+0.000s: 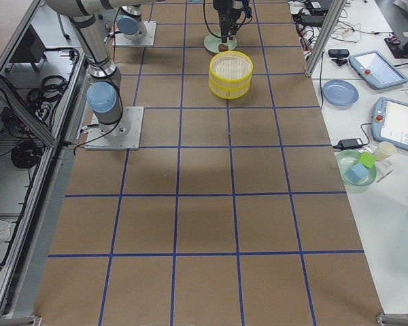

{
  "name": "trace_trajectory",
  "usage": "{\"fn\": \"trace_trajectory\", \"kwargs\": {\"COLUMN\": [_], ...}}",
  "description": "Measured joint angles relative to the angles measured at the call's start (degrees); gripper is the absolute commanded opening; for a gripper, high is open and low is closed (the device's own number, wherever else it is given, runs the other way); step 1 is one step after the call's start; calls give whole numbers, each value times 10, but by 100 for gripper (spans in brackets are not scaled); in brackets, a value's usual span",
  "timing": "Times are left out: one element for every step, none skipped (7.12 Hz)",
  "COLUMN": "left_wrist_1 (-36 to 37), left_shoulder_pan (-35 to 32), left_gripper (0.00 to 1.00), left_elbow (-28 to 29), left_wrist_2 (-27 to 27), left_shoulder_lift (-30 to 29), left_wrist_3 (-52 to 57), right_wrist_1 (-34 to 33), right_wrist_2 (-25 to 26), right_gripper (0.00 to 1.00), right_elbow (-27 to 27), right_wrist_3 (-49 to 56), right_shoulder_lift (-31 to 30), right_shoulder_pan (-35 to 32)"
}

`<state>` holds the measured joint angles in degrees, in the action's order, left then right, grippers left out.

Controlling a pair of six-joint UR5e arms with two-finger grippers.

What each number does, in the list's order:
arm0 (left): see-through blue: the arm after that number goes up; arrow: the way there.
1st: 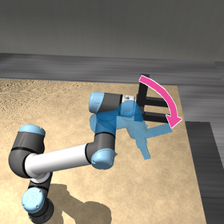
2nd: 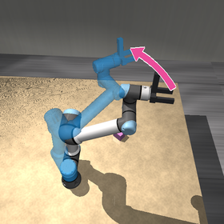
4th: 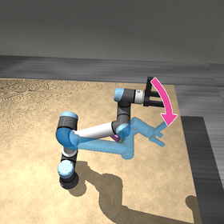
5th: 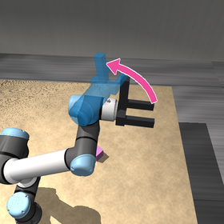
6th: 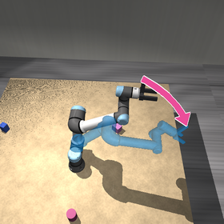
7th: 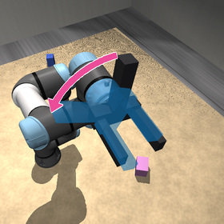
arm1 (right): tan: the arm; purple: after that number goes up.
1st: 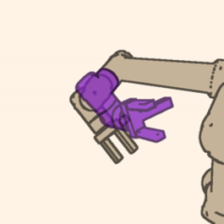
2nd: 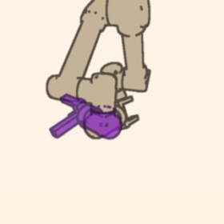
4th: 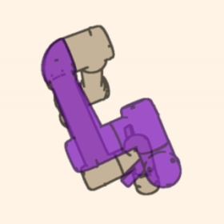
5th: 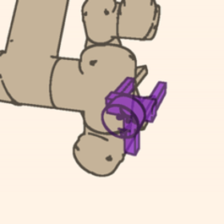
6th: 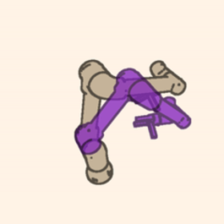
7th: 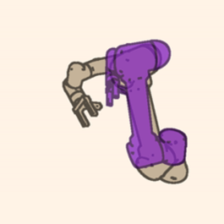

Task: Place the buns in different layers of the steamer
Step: 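Grasp the white bun with left gripper while right grips top steamer rim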

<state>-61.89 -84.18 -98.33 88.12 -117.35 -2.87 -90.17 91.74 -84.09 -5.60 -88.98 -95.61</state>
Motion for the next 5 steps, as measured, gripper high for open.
{"fn": "trace_trajectory", "kwargs": {"left_wrist_1": [0,-1,-1,-1,-1], "left_shoulder_pan": [0,0,0,0,-1], "left_gripper": [85,75,56,39,22], "left_elbow": [0,-1,-1,-1,-1], "left_wrist_2": [-4,-7,-8,-8,-8], "left_shoulder_lift": [-2,-3,-4,-4,-4], "left_wrist_3": [0,0,0,1,3], "right_wrist_1": [0,0,0,0,-4], "right_wrist_2": [-1,-2,-2,-2,-3], "right_gripper": [100,100,100,100,100], "right_elbow": [-4,-5,-6,-8,-17], "right_wrist_3": [0,0,0,1,0], "right_shoulder_lift": [-2,-3,-4,-3,1], "right_shoulder_pan": [0,-1,0,0,-1]}}
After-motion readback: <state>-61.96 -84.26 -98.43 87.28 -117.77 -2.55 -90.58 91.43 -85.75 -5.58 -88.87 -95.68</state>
